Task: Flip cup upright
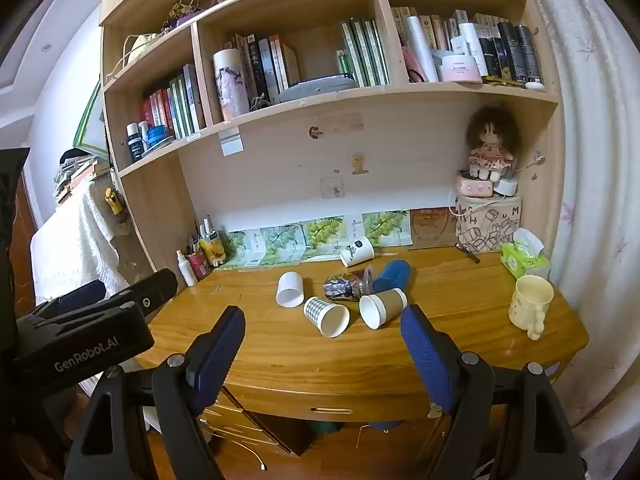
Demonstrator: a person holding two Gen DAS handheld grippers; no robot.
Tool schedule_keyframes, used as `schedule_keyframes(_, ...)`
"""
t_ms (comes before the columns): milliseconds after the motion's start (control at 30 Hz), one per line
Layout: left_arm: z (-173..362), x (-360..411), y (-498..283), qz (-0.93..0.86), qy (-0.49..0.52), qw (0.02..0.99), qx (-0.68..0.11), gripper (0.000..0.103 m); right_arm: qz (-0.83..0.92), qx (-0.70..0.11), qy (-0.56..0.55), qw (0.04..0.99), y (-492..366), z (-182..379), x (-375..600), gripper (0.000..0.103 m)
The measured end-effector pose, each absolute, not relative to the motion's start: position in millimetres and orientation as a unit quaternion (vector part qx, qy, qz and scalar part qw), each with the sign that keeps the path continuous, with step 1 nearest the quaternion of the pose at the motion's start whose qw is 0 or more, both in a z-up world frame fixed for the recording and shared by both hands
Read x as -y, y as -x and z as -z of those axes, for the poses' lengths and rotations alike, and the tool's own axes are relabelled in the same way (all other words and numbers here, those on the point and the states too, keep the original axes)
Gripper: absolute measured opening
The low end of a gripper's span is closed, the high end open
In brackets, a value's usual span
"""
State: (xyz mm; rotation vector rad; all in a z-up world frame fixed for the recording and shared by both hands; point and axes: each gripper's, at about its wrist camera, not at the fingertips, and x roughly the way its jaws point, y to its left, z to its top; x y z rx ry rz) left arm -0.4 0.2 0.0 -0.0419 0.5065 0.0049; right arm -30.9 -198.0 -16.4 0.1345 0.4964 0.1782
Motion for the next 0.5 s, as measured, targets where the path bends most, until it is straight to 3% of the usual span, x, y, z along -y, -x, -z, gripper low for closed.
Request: schedule_keyframes(500,0,-17,-7,0.01,0.032,0.967,-0.251,0.103,-0.087,-0.239,-0.066,0.965,27,10,187,0.081)
